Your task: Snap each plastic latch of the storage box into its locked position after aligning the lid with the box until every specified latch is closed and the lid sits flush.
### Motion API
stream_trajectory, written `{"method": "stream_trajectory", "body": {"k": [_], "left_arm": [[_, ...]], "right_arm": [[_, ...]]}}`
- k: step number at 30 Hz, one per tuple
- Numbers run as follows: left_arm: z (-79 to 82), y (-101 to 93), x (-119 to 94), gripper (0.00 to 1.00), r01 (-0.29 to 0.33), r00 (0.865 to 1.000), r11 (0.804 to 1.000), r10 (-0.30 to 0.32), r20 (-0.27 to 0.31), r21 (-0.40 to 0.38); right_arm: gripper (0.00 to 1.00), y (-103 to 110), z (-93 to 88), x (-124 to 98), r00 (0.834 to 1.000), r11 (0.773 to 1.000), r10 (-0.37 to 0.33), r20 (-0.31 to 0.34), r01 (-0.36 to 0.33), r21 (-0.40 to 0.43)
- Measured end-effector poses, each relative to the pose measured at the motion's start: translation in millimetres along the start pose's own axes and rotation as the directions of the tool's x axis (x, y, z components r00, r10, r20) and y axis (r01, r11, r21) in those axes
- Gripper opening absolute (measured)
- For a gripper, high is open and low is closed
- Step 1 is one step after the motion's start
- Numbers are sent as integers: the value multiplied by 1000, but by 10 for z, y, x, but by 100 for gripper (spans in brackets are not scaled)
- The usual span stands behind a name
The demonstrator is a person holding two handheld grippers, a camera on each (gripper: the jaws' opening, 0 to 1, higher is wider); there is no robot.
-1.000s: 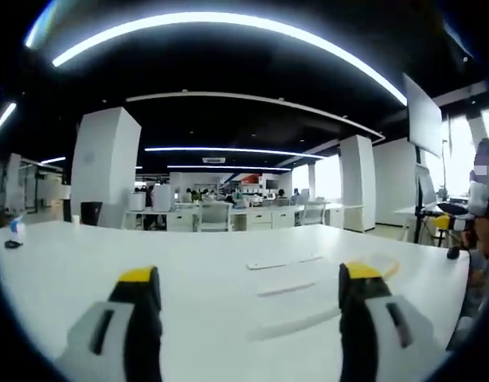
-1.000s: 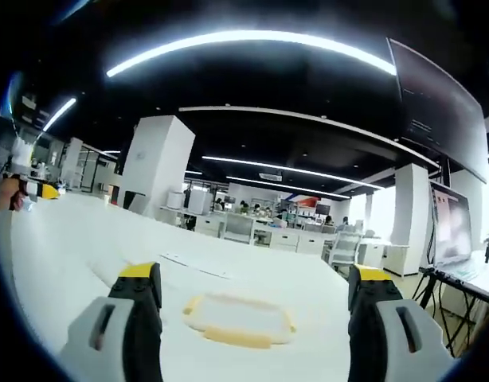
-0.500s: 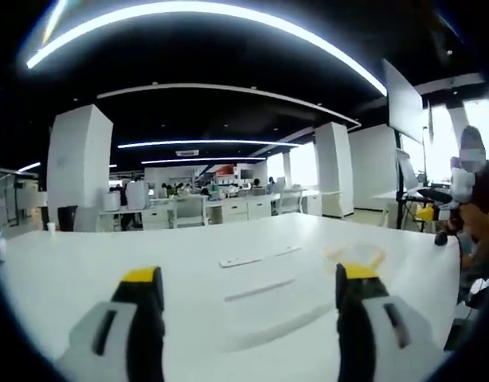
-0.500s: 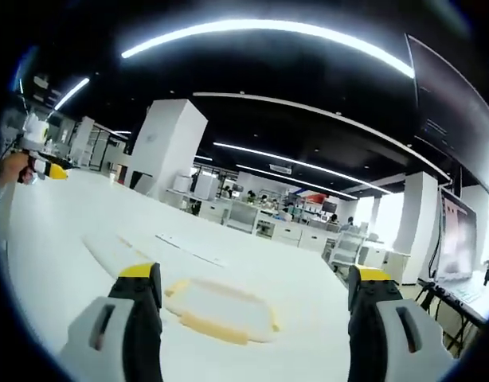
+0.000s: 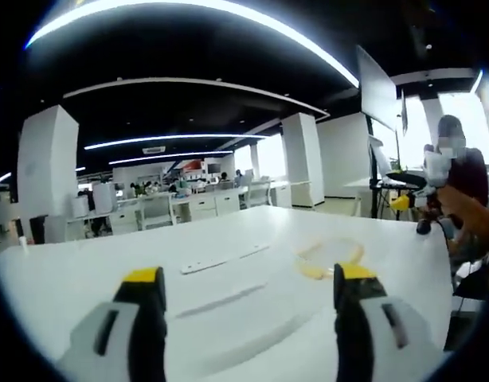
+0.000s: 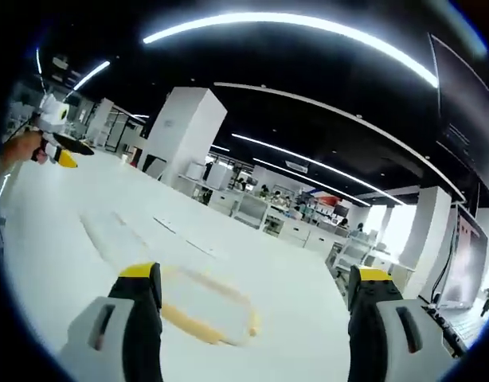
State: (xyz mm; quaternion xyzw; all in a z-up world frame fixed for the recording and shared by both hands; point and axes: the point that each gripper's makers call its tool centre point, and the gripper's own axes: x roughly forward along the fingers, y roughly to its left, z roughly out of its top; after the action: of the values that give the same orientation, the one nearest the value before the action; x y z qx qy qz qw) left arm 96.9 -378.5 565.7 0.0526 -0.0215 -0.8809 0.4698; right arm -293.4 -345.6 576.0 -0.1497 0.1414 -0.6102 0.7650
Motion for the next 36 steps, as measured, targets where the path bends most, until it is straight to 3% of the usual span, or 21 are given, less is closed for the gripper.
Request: {"method": "stream_trajectory", "body": {"k": [9, 21, 28, 36], "left_arm": [[8, -310, 357, 89, 105, 994, 992, -103, -40, 69], [-5, -506, 722, 91, 200, 977, 967, -183, -113, 158], [2, -534, 938, 92, 252, 962, 942, -218, -167, 223], [0, -598, 1220, 94, 307, 942, 912, -250, -223, 272]], "right_arm": [[100, -64, -66, 138, 998, 993, 55, -38, -58, -106], [100, -168, -207, 333, 987, 969, 121, -104, -141, -204], [100, -193, -391, 486, 971, 939, 182, -156, -219, -265], [100, -282, -642, 659, 937, 895, 255, -238, -322, -309]]}}
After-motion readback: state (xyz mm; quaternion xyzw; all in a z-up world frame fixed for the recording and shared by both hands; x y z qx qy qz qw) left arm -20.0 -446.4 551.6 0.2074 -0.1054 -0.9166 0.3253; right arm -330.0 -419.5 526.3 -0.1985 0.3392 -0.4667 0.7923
